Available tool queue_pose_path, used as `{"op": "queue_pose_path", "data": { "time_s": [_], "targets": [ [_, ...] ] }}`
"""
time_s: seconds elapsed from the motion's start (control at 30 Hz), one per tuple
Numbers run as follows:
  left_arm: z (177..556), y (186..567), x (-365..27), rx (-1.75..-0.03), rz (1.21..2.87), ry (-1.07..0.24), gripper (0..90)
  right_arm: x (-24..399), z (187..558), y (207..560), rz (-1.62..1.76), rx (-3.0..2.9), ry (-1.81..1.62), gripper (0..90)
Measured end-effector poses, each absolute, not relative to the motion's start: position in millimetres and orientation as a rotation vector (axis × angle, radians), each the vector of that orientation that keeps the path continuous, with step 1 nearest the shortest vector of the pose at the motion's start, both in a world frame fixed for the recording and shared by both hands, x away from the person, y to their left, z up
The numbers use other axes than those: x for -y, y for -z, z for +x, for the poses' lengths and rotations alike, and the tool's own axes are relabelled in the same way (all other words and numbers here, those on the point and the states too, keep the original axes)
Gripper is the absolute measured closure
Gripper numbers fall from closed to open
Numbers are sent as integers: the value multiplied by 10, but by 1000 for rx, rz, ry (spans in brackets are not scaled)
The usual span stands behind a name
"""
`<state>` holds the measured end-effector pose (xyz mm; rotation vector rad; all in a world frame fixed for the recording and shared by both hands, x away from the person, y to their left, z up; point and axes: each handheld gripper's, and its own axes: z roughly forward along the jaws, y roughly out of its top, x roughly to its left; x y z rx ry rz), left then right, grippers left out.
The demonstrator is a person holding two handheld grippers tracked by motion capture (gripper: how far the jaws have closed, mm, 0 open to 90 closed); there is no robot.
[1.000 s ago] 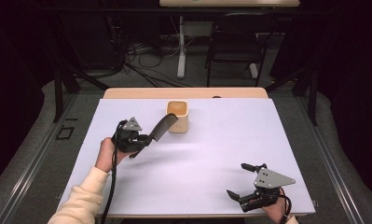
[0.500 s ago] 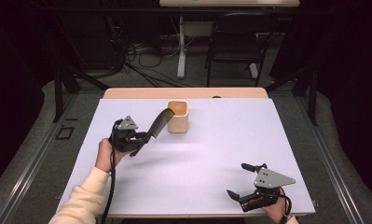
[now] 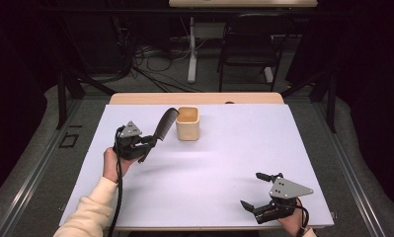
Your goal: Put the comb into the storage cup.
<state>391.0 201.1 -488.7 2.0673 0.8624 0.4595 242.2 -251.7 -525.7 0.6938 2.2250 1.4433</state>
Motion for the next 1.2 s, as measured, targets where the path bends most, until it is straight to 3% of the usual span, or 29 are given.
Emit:
{"op": "queue_pose_path", "data": {
  "time_s": [1.2],
  "targets": [
    [4154,4815,-1926,-892,1962,-505,722,2516,2421,5256,699,-2225,-1442,1]
  ]
}}
